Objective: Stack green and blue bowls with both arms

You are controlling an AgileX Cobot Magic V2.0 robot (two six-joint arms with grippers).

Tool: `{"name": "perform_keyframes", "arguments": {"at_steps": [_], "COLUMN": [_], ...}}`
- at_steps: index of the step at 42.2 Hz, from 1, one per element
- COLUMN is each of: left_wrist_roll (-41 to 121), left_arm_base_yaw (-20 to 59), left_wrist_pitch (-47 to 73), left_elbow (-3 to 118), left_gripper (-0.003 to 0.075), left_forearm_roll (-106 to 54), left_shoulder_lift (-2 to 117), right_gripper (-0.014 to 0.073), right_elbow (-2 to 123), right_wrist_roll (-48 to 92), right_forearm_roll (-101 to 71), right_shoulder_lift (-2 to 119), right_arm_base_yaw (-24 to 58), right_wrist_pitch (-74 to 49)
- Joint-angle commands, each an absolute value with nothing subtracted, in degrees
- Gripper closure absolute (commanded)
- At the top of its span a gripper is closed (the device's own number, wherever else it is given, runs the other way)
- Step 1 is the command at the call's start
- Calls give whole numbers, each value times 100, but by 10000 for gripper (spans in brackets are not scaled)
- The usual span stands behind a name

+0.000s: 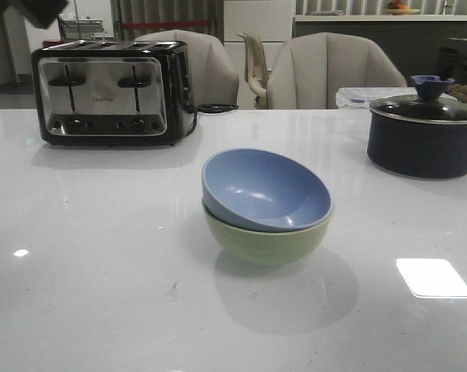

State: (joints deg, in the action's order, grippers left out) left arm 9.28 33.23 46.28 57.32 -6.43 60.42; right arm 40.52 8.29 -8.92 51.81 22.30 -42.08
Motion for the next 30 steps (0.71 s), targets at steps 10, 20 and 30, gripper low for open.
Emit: {"name": "perform_keyframes", "arguments": {"at_steps": [10, 20, 30], "left_wrist_roll": [930, 930, 930], "left_arm_base_yaw": [3344, 3344, 3344], "left_wrist_pitch": [3884, 3612, 3600], "left_elbow": [4374, 3849, 3849], "left_gripper": [243, 258, 478], "left_forearm_roll": [-621, -610, -600], "left_shoulder_lift": [4250, 3635, 3641], "right_gripper": [218, 344, 551], "right_elbow": [4205, 4205, 4205], "right_wrist_roll": [895, 895, 895], "right_forearm_roll": [-884, -884, -884], "right_shoulder_lift": [5126, 5126, 5126], "right_arm_base_yaw": [2237, 2237, 2237], "right_wrist_pitch": [-3945, -3962, -3956]}}
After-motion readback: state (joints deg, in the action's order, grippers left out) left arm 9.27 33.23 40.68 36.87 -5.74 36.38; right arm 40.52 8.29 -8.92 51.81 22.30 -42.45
